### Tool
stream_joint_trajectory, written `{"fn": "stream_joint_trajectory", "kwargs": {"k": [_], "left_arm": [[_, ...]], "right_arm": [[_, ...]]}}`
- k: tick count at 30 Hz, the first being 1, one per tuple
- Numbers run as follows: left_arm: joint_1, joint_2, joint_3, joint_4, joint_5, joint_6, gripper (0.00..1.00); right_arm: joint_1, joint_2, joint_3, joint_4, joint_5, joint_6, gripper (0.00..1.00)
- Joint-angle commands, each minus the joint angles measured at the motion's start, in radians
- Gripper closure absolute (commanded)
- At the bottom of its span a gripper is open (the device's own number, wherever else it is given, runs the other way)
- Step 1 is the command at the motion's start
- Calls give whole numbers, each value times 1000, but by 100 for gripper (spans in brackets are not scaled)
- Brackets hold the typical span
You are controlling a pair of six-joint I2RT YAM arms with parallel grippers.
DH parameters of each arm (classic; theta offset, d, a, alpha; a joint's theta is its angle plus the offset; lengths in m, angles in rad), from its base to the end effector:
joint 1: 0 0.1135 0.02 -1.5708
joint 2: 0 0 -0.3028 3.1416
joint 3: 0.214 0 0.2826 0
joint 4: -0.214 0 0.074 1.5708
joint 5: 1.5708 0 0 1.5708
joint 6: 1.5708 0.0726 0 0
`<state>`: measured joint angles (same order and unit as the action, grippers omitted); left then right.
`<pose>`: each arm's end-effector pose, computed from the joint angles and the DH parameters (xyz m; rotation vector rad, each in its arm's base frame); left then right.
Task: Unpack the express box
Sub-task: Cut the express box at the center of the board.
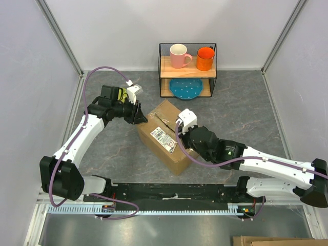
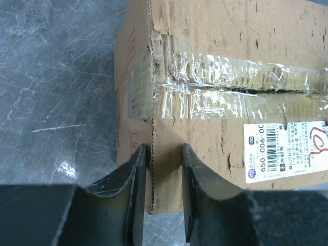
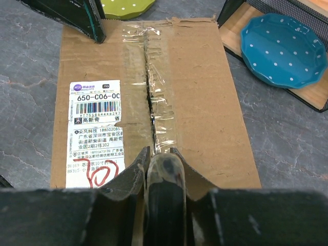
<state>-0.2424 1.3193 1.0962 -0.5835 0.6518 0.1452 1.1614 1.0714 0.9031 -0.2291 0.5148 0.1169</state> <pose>0.2985 -0.1192 0.3091 0.7461 2.1870 -0.8176 0.1458 0.2461 0.3391 -0.6600 1.8138 0.3523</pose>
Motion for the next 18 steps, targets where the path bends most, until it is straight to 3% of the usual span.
{"fn": "stream_joint_trajectory", "kwargs": {"k": [1,18], "left_arm": [[14,28,-4,-61,-207,37,78],[6,34,8,-62,-227,34,79]], "right_arm": [[24,-50,-6,-113,34,35,100],[63,-100,-58,-193,65,112,100]]}}
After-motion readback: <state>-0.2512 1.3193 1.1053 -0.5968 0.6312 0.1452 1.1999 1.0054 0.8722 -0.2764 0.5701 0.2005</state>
